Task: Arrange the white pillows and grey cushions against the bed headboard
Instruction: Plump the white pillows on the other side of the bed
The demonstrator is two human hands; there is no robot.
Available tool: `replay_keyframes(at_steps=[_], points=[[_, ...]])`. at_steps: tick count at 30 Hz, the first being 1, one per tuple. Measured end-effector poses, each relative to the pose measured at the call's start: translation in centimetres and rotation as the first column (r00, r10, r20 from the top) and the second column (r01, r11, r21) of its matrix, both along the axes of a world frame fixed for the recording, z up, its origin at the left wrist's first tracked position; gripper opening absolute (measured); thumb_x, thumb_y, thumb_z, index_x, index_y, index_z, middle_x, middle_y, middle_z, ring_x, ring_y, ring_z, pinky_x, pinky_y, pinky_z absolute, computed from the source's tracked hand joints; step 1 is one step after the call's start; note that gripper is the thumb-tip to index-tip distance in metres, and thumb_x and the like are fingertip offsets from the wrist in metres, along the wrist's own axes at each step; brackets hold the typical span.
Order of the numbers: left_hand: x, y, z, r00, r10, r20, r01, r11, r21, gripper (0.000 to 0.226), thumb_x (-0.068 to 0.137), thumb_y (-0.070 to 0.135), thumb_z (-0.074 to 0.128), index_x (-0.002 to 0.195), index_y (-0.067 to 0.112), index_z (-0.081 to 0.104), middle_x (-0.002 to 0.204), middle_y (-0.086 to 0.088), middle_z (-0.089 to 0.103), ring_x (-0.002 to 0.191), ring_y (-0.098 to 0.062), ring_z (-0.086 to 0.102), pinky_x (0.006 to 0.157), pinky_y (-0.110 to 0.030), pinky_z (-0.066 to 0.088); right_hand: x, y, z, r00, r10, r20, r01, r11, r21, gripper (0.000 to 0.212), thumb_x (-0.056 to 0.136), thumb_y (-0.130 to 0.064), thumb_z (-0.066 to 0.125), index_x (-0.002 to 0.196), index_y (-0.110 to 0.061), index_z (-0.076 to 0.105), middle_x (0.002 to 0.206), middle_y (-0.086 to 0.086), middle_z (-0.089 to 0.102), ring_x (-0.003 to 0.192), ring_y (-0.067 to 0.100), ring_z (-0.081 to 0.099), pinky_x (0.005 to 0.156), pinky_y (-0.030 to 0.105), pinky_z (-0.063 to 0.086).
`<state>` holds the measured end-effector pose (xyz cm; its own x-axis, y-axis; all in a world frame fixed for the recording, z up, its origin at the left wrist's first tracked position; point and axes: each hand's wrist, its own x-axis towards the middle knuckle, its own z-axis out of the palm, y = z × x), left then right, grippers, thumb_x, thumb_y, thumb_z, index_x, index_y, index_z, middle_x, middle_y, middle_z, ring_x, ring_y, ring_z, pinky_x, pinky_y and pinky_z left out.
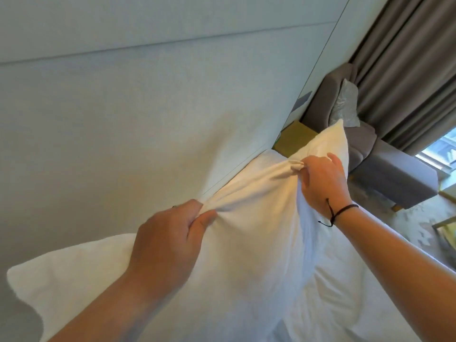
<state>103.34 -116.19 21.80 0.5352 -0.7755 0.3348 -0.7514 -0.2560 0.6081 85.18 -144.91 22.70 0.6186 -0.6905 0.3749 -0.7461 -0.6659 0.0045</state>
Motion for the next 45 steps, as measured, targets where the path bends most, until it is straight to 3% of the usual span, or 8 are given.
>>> replay_keyframes(at_steps=[4, 6, 9, 15, 22, 31, 38, 45], points=[[5.7, -8.0, 0.6, 0.989, 0.033, 0.146, -0.040, 0.998, 0.048, 0.037, 0.094, 0.059, 0.036, 0.076, 0.027, 0.042, 0.070, 0.001, 0.060, 0.070, -0.032, 0.059, 0.052, -0.035, 0.034, 7.0, -5.6, 1.9, 0.977, -0.153, 0.151, 0.097, 0.941, 0.324, 0.051, 0.094, -0.036, 0.058, 0.136, -0.010, 0.046, 0.138, 0.018, 0.050, 0.132, 0.036, 0.039, 0.115, 0.054, 0.020], [8.4, -10.3, -1.9, 0.992, 0.011, 0.126, -0.042, 0.969, 0.244, 0.035, 0.093, 0.063, 0.037, 0.102, 0.032, 0.049, 0.099, -0.002, 0.069, 0.093, -0.031, 0.064, 0.067, -0.038, 0.041, 10.1, -4.9, 0.1, 0.949, -0.240, 0.203, 0.048, 0.750, 0.660, 0.099, 0.084, -0.050, 0.068, 0.155, -0.017, 0.008, 0.161, 0.017, 0.011, 0.147, 0.033, 0.012, 0.119, 0.047, 0.016], [10.9, -9.3, -7.9, 0.981, -0.051, 0.186, -0.061, 0.834, 0.548, 0.077, 0.082, 0.081, 0.034, 0.134, 0.024, 0.037, 0.118, -0.005, 0.067, 0.109, -0.028, 0.062, 0.086, -0.040, 0.046, 12.7, 0.0, -7.3, 0.969, -0.240, 0.065, 0.059, 0.477, 0.877, 0.114, 0.072, -0.073, 0.064, 0.152, -0.038, -0.009, 0.162, 0.011, -0.012, 0.149, 0.033, 0.000, 0.118, 0.046, 0.012], [9.2, -4.6, -14.5, 0.999, 0.038, 0.035, -0.051, 0.822, 0.568, 0.101, 0.060, 0.100, 0.008, 0.133, 0.038, 0.039, 0.110, 0.012, 0.069, 0.100, -0.015, 0.066, 0.066, -0.034, 0.041, 13.9, 6.8, -16.0, 0.975, -0.221, 0.038, 0.077, 0.492, 0.867, 0.121, 0.049, -0.096, 0.053, 0.145, -0.054, -0.009, 0.159, -0.015, -0.021, 0.147, 0.032, -0.016, 0.115, 0.059, 0.016], [9.7, -4.2, -11.4, 0.993, -0.057, 0.101, -0.006, 0.846, 0.533, 0.051, 0.087, 0.076, 0.025, 0.086, 0.028, 0.043, 0.084, 0.004, 0.065, 0.081, -0.022, 0.067, 0.057, -0.031, 0.038, 15.1, 7.0, -15.1, 0.958, -0.278, 0.074, 0.063, 0.453, 0.890, 0.123, 0.048, -0.096, 0.053, 0.147, -0.051, -0.003, 0.161, -0.013, -0.015, 0.148, 0.028, -0.014, 0.117, 0.056, 0.012], [10.0, -2.2, -9.6, 0.944, 0.024, 0.329, -0.198, 0.839, 0.507, 0.048, 0.091, 0.066, 0.035, 0.105, 0.026, 0.057, 0.084, 0.000, 0.069, 0.076, -0.025, 0.067, 0.056, -0.032, 0.035, 13.4, 9.8, -14.5, 0.977, -0.151, 0.153, -0.080, 0.405, 0.911, 0.100, 0.071, -0.081, 0.056, 0.150, -0.048, 0.004, 0.161, -0.014, -0.012, 0.147, 0.015, -0.016, 0.120, 0.051, 0.008], [2.5, -4.3, -9.7, 0.925, -0.166, 0.342, 0.026, 0.925, 0.379, 0.072, 0.077, 0.045, 0.072, 0.138, 0.013, 0.052, 0.145, -0.022, 0.046, 0.133, -0.041, 0.041, 0.111, -0.055, 0.026, 4.3, 13.6, -14.8, 0.945, -0.248, 0.212, -0.132, 0.305, 0.943, 0.103, 0.069, -0.074, 0.066, 0.145, -0.058, -0.003, 0.159, -0.017, 0.016, 0.144, 0.010, 0.026, 0.106, 0.026, 0.033], [-11.6, -5.9, -13.2, 0.867, -0.498, -0.005, 0.443, 0.768, 0.463, 0.034, 0.084, 0.046, 0.065, 0.115, 0.032, 0.065, 0.121, 0.009, 0.064, 0.103, -0.018, 0.064, 0.086, -0.037, 0.048, -14.2, 18.4, -18.9, 0.752, -0.659, 0.024, 0.065, 0.109, 0.992, 0.094, 0.079, -0.051, 0.072, 0.150, -0.046, 0.010, 0.155, 0.004, 0.033, 0.136, 0.018, 0.042, 0.103, 0.032, 0.044]])
